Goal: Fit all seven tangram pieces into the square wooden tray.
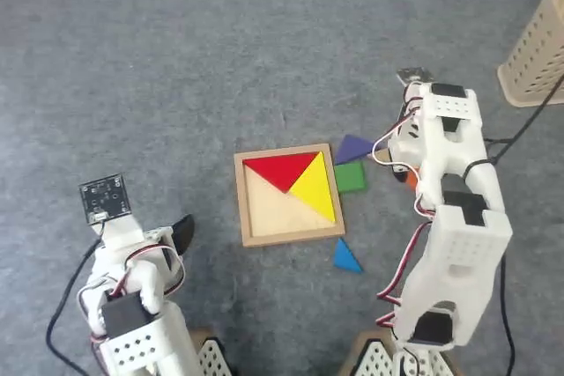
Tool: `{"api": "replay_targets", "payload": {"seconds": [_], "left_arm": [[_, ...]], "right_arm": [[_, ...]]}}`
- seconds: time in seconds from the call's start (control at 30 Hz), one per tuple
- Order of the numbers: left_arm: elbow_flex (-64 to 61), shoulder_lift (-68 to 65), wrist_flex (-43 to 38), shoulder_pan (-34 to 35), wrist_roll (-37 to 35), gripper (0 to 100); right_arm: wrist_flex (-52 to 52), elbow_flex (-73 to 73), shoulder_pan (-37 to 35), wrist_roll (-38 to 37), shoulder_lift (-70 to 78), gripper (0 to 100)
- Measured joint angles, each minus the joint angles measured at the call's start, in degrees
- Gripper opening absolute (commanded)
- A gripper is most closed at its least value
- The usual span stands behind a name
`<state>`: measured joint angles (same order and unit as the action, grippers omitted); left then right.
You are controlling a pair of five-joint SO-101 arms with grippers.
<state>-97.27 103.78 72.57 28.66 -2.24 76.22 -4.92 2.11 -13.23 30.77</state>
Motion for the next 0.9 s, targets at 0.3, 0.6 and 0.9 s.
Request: {"api": "replay_targets", "payload": {"seconds": [0.3,0.6,0.9], "left_arm": [[0.0,0.0,0.0,0.0,0.0,35],[0.0,0.0,0.0,0.0,0.0,35],[0.0,0.0,0.0,0.0,0.0,35]], "right_arm": [[-1.1,-1.3,0.6,0.1,1.1,10.2],[-1.5,-1.7,0.7,0.2,1.1,1.9],[-4.0,9.6,0.3,0.2,-11.0,3.7]]}}
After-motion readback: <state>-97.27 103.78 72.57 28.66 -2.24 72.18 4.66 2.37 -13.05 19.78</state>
